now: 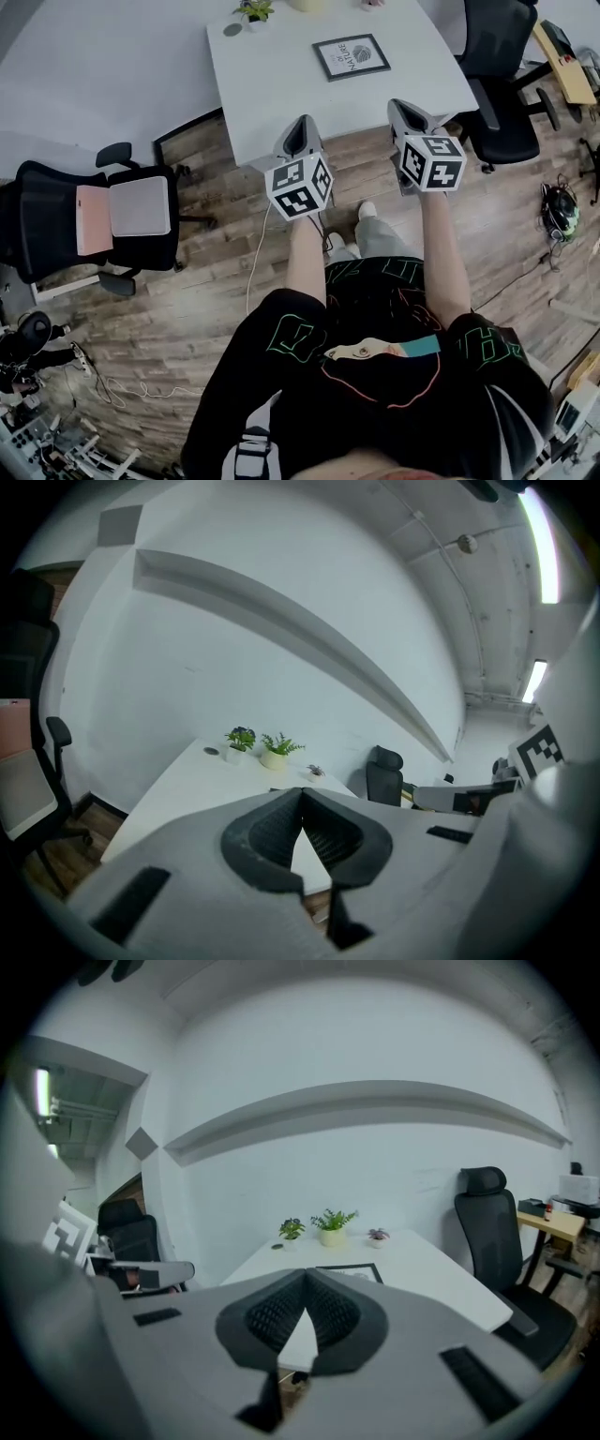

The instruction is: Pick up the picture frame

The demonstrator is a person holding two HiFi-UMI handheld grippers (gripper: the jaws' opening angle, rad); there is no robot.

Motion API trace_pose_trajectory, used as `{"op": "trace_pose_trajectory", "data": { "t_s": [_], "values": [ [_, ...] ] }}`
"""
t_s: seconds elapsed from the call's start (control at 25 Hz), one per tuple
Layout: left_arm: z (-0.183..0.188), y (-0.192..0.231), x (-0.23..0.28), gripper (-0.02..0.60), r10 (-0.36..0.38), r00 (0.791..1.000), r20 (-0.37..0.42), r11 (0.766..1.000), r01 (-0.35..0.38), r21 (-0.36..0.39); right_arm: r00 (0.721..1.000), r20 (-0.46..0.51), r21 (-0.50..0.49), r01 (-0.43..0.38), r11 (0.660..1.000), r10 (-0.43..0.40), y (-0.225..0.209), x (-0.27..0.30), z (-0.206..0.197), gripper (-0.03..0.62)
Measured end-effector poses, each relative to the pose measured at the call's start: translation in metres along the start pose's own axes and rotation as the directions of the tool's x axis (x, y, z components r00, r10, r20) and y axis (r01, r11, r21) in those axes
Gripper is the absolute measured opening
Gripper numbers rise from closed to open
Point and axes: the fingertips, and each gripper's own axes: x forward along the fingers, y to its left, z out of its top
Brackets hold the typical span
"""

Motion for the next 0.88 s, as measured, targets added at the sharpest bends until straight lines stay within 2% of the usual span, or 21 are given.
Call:
{"op": "trace_pose_trajectory", "data": {
  "t_s": [0.08, 0.16, 0.28, 0.44, 0.6, 0.88],
  "values": [
    [0.011, 0.016, 0.004, 0.008, 0.025, 1.000, 0.019, 1.000, -0.025, -0.015, 1.000, -0.002, -0.026, -0.002, 1.000, 0.002, 0.002, 0.010, 0.008, 0.005],
    [0.025, 0.026, 0.009, 0.008, 0.039, 0.999, 0.033, 0.999, -0.039, 0.003, 1.000, 0.008, -0.039, 0.004, 0.999, -0.003, 0.001, 0.021, 0.018, 0.005],
    [0.039, 0.027, 0.021, 0.008, 0.027, 0.999, 0.047, 0.999, -0.029, 0.038, 1.000, 0.030, -0.045, 0.005, 0.999, -0.004, -0.003, 0.034, 0.035, 0.005],
    [0.048, 0.026, 0.047, 0.008, 0.010, 0.999, 0.048, 0.999, -0.012, 0.043, 0.999, 0.036, -0.060, -0.009, 0.998, 0.011, -0.006, 0.056, 0.047, 0.005],
    [0.047, 0.023, 0.076, 0.008, 0.002, 0.999, 0.033, 0.999, -0.004, 0.052, 1.000, 0.030, -0.049, 0.000, 0.999, 0.002, -0.029, 0.077, 0.050, 0.005],
    [0.054, 0.020, 0.136, 0.008, 0.046, 0.998, 0.040, 0.997, -0.048, 0.052, 1.000, 0.009, -0.035, -0.023, 0.999, 0.023, -0.074, 0.123, 0.061, 0.005]
  ]
}}
